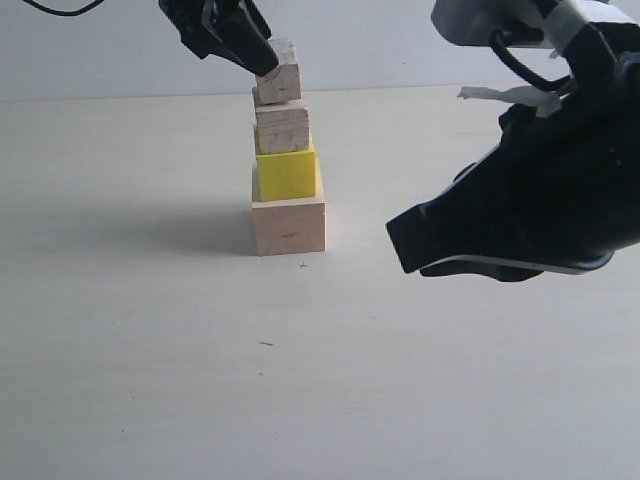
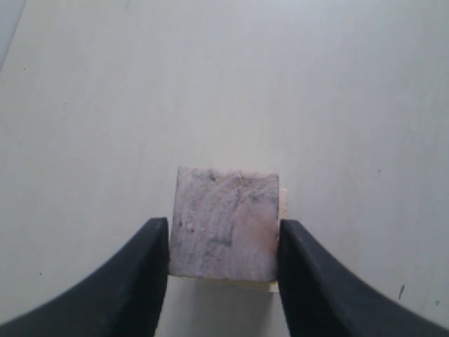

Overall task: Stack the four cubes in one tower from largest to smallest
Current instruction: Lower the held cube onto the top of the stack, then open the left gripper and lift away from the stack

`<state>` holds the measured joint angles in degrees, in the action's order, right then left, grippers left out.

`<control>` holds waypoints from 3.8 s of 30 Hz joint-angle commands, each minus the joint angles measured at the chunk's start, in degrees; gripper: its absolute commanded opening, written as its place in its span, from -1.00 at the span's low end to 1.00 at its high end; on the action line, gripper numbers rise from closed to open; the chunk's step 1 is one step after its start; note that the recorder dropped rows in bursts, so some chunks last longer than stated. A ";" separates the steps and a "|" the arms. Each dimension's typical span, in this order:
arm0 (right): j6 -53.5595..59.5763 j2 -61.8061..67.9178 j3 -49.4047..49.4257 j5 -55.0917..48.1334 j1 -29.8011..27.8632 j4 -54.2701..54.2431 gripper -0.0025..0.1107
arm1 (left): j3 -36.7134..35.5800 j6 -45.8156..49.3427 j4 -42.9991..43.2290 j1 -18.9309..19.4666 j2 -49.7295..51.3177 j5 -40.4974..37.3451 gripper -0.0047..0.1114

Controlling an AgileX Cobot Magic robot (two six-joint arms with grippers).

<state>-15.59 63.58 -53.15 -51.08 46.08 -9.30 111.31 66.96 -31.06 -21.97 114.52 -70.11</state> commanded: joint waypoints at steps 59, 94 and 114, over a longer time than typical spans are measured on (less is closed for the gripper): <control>0.63 -0.26 0.23 0.85 0.22 -0.10 -0.96 | -1.78 -0.03 0.63 0.15 0.12 3.15 0.17; 0.63 -0.26 0.23 0.85 0.22 -0.10 -0.96 | -1.78 -0.14 2.66 0.15 0.12 2.97 0.17; 0.63 -0.26 0.23 1.58 0.22 0.26 -0.96 | -1.78 -3.41 9.97 0.15 -13.97 0.15 -0.92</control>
<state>-15.59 63.58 -53.15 -50.96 46.08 -9.30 109.64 66.19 -23.13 -21.97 102.78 -69.85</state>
